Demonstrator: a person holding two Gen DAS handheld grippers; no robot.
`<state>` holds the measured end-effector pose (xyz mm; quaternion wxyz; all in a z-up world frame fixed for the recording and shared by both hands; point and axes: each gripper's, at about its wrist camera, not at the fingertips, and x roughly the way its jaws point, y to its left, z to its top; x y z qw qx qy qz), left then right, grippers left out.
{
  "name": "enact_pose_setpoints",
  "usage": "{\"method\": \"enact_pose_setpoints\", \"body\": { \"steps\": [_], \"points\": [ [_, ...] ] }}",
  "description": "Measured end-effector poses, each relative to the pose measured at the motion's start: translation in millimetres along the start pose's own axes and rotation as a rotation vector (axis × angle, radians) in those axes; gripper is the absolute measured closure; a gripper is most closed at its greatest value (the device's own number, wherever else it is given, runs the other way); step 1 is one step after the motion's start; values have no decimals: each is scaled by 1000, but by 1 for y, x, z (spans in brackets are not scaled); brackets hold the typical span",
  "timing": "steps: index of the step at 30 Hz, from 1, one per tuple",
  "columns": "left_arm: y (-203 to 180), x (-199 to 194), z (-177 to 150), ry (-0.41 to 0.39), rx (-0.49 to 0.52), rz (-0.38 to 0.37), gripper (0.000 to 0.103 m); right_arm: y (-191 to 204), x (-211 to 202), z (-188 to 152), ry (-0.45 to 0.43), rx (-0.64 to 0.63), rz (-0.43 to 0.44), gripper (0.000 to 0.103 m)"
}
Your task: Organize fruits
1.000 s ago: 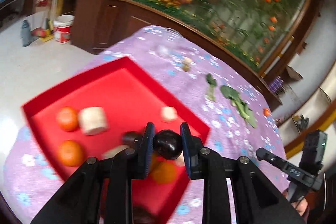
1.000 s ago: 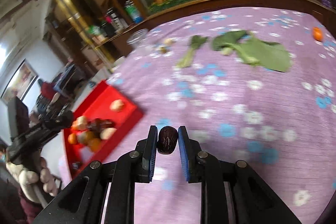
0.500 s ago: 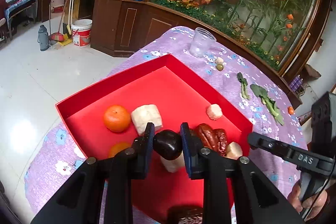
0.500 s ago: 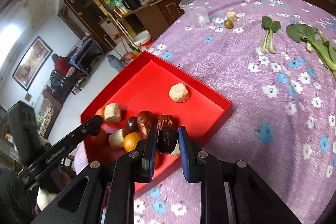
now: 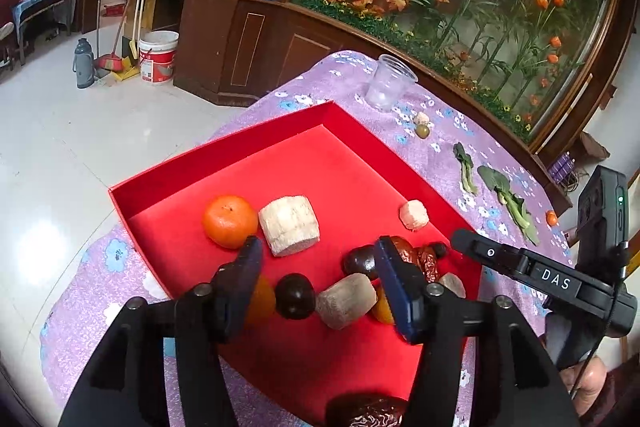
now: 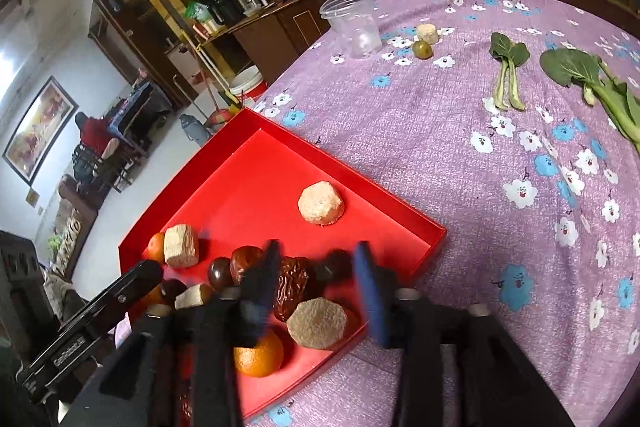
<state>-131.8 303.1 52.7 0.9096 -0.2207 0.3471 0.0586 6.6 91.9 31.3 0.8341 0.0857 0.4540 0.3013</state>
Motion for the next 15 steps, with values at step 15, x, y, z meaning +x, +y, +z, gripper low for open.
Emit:
{"method": "enact_pose_setpoints", "body": {
  "steps": [15],
  "points": [
    [-56,-41,-17,-192,192,168,22,-16,-83,-52,-179,62,-121,37]
  ]
}}
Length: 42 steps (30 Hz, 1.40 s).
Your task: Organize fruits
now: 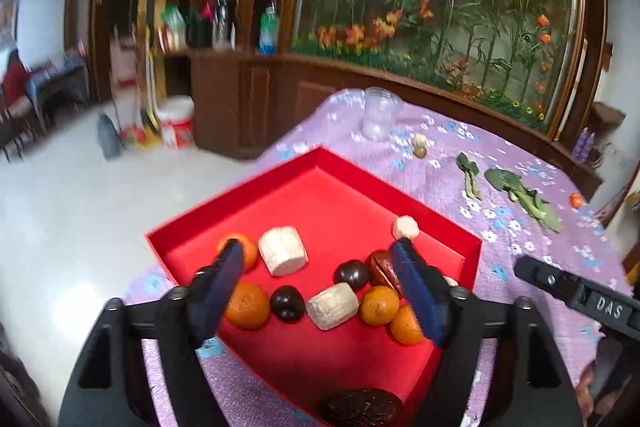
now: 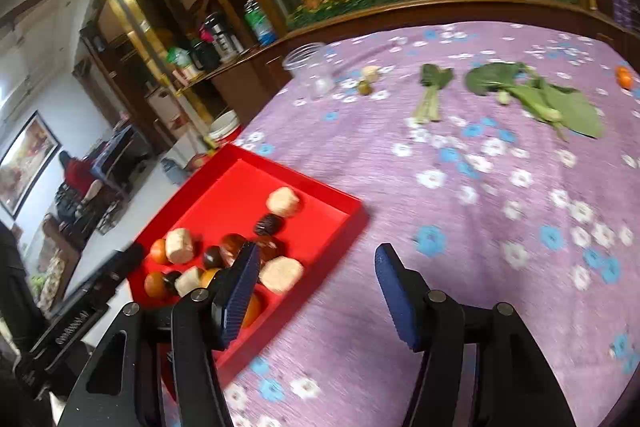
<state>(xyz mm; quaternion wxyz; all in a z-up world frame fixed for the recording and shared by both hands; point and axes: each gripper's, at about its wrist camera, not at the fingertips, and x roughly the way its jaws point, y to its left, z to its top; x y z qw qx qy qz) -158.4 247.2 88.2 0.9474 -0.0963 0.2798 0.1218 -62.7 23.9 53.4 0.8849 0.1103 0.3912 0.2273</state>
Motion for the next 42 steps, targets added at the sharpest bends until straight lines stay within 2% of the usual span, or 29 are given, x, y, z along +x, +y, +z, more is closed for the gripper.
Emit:
{"method": "enact_pose_setpoints", "body": {
  "steps": [4,5,7,9,13,31,42],
  "points": [
    [-19,-10,-5,-14,30,45,7,-2,-13,-12,-41,-36,-83,37],
    [-25,-12,-7,-2,41,42,6,-3,-16,-13,-51,-47,-99,37],
    [-34,-13,-9,17,57,26,6,-1,-24,-17,-71,-70,-117,37],
    [-42,-15,-12,27,72,17,6,0,-34,-20,-94,-95,-131,30],
    [-57,-20,-16,25,104,23,6,1,-48,-28,-133,-139,-162,25],
    [-80,-23,-25,53,142,29,6,-17,-54,-42,-127,-102,-172,24],
    [-77,-14,-26,83,138,30,6,-15,-50,-43,-108,-108,-184,24]
  ]
}}
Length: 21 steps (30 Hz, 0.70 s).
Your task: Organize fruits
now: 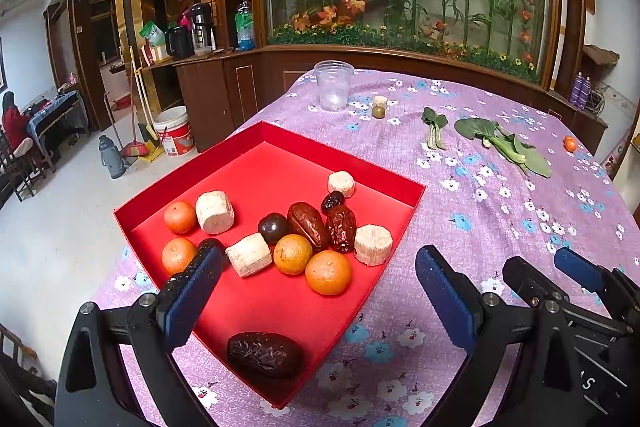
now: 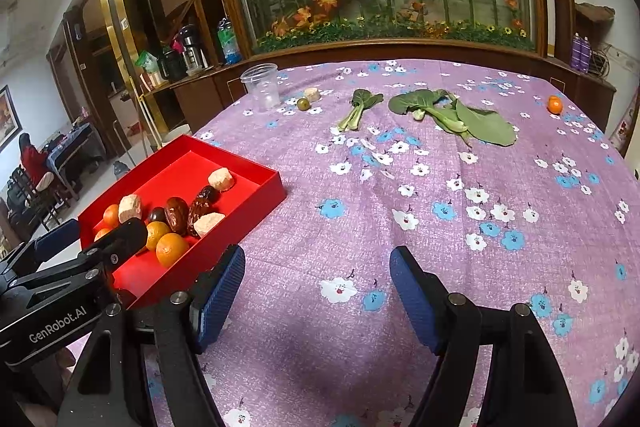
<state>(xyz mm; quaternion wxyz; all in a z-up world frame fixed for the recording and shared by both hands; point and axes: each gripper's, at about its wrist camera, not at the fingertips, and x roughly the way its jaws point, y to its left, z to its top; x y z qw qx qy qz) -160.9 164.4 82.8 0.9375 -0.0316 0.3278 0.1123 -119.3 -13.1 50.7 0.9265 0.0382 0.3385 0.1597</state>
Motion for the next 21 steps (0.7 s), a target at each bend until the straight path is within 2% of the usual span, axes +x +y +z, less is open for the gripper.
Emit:
{"method": "enact_pose_setpoints", "body": {
  "steps": [21],
  "points": [
    [9,12,-4,50,-29,5,6,14,6,-5,23,-67,-31,22]
  ]
}}
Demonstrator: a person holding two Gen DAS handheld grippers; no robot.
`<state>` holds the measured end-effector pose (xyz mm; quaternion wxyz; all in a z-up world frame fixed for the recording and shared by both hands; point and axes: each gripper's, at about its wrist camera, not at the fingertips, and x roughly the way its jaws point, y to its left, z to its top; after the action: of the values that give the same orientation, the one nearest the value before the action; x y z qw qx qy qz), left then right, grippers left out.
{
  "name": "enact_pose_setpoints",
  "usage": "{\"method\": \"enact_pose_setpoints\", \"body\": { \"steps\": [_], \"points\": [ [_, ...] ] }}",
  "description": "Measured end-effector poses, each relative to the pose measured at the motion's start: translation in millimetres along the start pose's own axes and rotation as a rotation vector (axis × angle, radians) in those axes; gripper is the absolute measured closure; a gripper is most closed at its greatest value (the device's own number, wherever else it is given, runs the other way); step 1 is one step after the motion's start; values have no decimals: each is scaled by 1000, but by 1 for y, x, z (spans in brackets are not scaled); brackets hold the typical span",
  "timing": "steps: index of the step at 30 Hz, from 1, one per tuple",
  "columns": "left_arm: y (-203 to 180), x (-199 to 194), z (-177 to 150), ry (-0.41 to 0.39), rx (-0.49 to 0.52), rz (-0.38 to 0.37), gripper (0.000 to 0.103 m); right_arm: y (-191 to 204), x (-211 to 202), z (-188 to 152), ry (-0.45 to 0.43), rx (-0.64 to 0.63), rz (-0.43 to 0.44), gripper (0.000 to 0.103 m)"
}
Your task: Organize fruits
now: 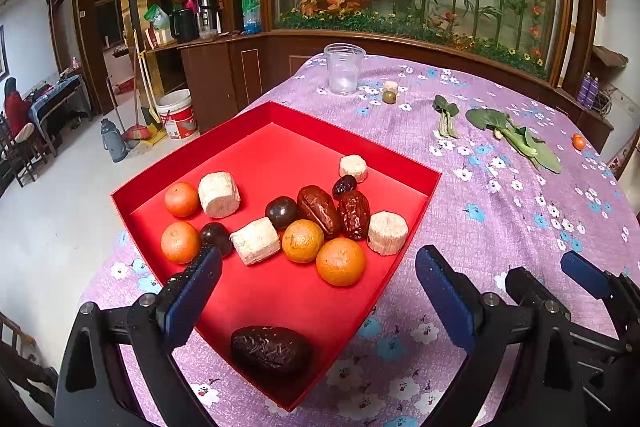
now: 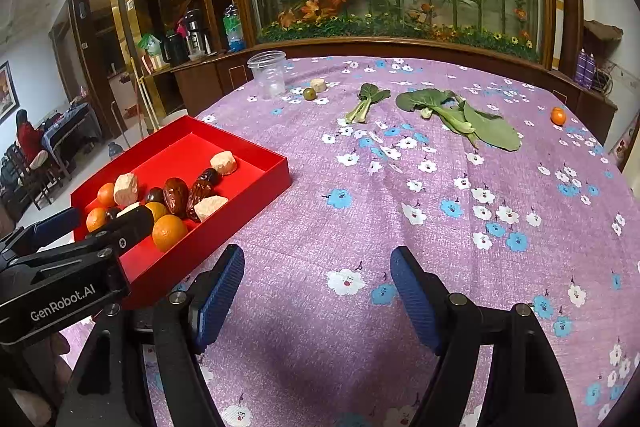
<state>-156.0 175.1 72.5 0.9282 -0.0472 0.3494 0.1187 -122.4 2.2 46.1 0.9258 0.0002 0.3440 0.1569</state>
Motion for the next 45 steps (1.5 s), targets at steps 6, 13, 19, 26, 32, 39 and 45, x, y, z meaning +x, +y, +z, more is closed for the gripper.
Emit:
{"method": "enact_pose_setpoints", "body": {
  "steps": [6,13,19,26,32,39,45],
  "points": [
    [-4,-1,-2,-1,21,-14,6,14,-3,-2,-17,-61,-4,16],
    [-8,-16,0,-87,14,51,6,22,-7,-3,-42,-101,-17,15],
    [-3,-56,1,-261,-21,146,0,31,-12,-1,-44,-117,18,15],
    [3,-42,0,-152,-41,61,0,52,-11,-3,-15,-166,76,14],
    [7,-33,-6,-102,-58,47,0,60,-14,-8,-20,-193,75,14],
    [15,-26,-9,-69,-83,46,0,66,-10,-9,-7,-204,78,14],
    [19,-23,-10,-51,-90,52,0,74,-5,-8,5,-220,92,14]
  ]
}}
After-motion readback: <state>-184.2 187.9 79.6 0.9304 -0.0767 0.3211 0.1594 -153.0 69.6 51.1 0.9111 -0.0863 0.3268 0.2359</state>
